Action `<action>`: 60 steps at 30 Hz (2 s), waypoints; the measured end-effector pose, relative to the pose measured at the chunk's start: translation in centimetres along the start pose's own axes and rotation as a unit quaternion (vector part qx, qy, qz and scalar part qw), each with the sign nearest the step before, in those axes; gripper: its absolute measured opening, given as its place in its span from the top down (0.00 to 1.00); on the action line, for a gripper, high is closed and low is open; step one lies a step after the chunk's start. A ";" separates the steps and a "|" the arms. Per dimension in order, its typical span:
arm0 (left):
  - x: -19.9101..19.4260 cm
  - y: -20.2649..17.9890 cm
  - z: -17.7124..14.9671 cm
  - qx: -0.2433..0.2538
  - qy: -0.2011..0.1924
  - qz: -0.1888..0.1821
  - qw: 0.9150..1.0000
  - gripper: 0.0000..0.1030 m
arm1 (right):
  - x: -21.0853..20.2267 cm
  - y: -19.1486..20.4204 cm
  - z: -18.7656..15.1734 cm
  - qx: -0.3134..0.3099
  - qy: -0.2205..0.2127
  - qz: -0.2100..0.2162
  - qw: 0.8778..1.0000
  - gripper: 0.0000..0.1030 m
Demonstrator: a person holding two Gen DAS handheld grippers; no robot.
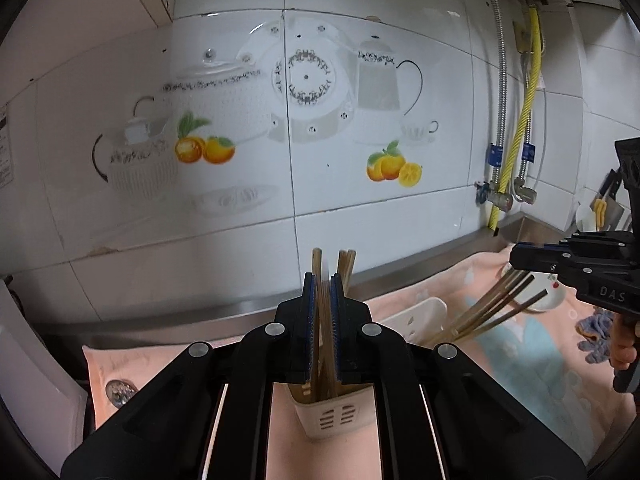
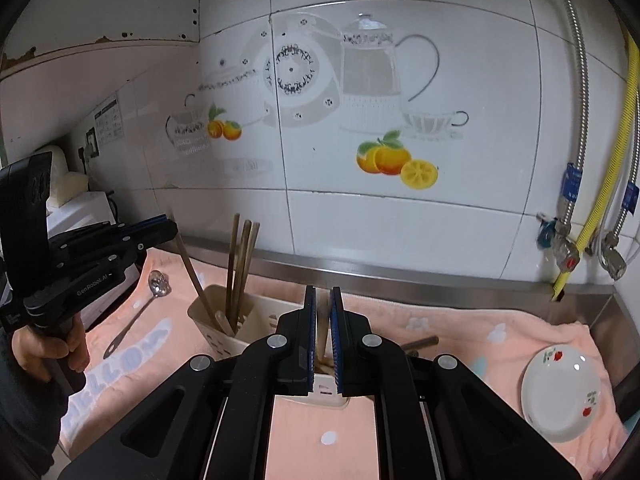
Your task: Organize utensils
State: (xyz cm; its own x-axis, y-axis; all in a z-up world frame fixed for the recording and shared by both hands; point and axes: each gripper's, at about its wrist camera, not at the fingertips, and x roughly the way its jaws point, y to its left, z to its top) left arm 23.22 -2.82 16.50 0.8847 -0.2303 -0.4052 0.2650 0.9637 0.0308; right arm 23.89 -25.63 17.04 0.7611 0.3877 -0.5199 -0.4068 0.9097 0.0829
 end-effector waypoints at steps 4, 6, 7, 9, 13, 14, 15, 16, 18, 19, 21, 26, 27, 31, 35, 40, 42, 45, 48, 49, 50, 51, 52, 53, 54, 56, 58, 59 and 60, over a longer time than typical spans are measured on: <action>-1.1 0.3 -0.4 -0.009 -0.005 0.007 1.000 0.65 | -0.8 -0.2 -0.6 0.006 -0.005 -0.002 1.000 0.85; -2.1 0.4 -0.8 -0.014 -0.010 0.008 1.000 0.60 | -1.7 -0.3 -1.2 0.011 -0.009 0.000 1.000 0.79; -2.6 0.4 -1.0 -0.016 -0.012 0.008 1.000 0.53 | -2.1 -0.2 -1.6 0.012 -0.012 -0.002 1.000 0.77; -3.5 0.3 -1.7 -0.019 -0.013 0.009 1.000 0.45 | -2.9 0.0 -2.4 0.012 -0.014 -0.007 1.000 0.69; -5.2 -0.3 -3.4 -0.023 -0.012 0.012 1.000 0.28 | -4.6 0.7 -4.9 0.012 -0.020 -0.010 1.000 0.59; -5.6 -0.4 -3.7 -0.023 -0.012 0.011 1.000 0.26 | -5.0 0.9 -5.5 0.012 -0.022 -0.011 1.000 0.56; -6.1 -0.7 -4.3 -0.023 -0.010 0.011 1.000 0.23 | -5.3 1.1 -6.1 0.012 -0.023 -0.013 1.000 0.53; -6.4 -0.9 -4.8 -0.023 -0.009 0.013 1.000 0.20 | -5.5 1.2 -6.7 0.013 -0.023 -0.015 1.000 0.51; -7.1 -1.3 -5.7 -0.024 -0.006 0.015 1.000 0.16 | -6.0 1.5 -7.8 0.016 -0.023 -0.018 0.999 0.45; -7.5 -1.4 -6.1 -0.025 -0.006 0.015 1.000 0.12 | -6.2 1.6 -8.2 0.017 -0.022 -0.020 0.999 0.44; -8.2 -1.8 -6.9 -0.025 -0.005 0.019 1.000 0.07 | -6.6 1.8 -9.2 0.020 -0.022 -0.025 0.999 0.35; -9.2 -2.6 -8.7 -0.021 0.004 0.024 0.999 0.05 | -7.2 2.5 -11.2 0.024 -0.017 -0.030 0.999 0.24; -9.4 -2.8 -9.3 -0.021 0.008 0.024 0.999 0.05 | -7.4 2.8 -11.7 0.021 -0.018 -0.036 0.999 0.22; -9.7 -3.5 -10.9 -0.016 0.021 0.032 0.999 0.05 | -7.6 3.7 -13.2 0.013 -0.014 -0.049 0.999 0.18; -10.1 -4.2 -12.2 -0.012 0.025 0.041 0.999 0.05 | -7.6 4.1 -14.2 0.014 -0.008 -0.051 0.999 0.16; -10.7 -4.7 -13.2 -0.012 0.029 0.050 0.998 0.05 | -7.9 4.3 -15.2 0.022 -0.004 -0.053 0.998 0.14; -10.9 -4.7 -13.4 -0.018 0.030 0.048 0.998 0.05 | -8.0 4.4 -15.5 0.024 -0.003 -0.054 0.998 0.13; -11.2 -4.6 -13.7 -0.025 0.033 0.052 0.998 0.05 | -8.2 4.3 -16.0 0.030 -0.001 -0.057 0.998 0.13; -11.4 -4.3 -14.1 -0.038 0.036 0.048 0.997 0.05 | -8.3 4.1 -16.3 0.038 0.001 -0.059 0.998 0.13; -11.4 -4.2 -14.2 -0.041 0.037 0.048 0.997 0.05 | -8.3 4.0 -16.4 0.040 0.002 -0.059 0.997 0.12; -11.4 -4.1 -14.3 -0.046 0.039 0.048 0.997 0.05 | -8.3 3.9 -16.5 0.041 0.003 -0.060 0.997 0.12; -11.4 -4.0 -14.5 -0.049 0.040 0.049 0.997 0.05 | -8.4 3.9 -16.6 0.042 0.004 -0.062 0.997 0.12; -11.3 -4.0 -14.6 -0.051 0.043 0.050 0.996 0.05 | -8.4 3.9 -16.6 0.042 0.004 -0.062 0.997 0.12; -11.3 -3.9 -14.8 -0.052 0.045 0.053 0.996 0.05 | -8.4 3.9 -16.7 0.042 0.005 -0.062 0.997 0.12; -11.3 -3.8 -15.0 -0.054 0.047 0.056 0.996 0.05 | -8.3 3.9 -16.8 0.041 0.006 -0.064 0.997 0.12; -11.3 -3.8 -15.1 -0.057 0.049 0.056 0.996 0.05 | -8.2 4.0 -16.9 0.038 0.008 -0.067 0.997 0.12; -11.3 -3.7 -15.3 -0.063 0.053 0.051 0.995 0.05 | -8.1 4.1 -17.1 0.035 0.010 -0.070 0.997 0.12; -11.3 -3.7 -15.3 -0.066 0.054 0.049 0.995 0.05 | -8.1 4.1 -17.2 0.035 0.011 -0.070 0.997 0.12; -11.3 -3.7 -15.4 -0.068 0.055 0.047 0.995 0.05 | -8.1 4.1 -17.2 0.036 0.012 -0.069 0.997 0.12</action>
State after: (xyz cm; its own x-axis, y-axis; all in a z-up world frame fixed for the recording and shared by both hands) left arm 6.37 -1.69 6.88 0.8540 -0.1293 -0.5039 0.1220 0.9914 -0.0476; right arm 7.37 -27.56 6.91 0.7946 0.2556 -0.5507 -0.2610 0.9628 0.0704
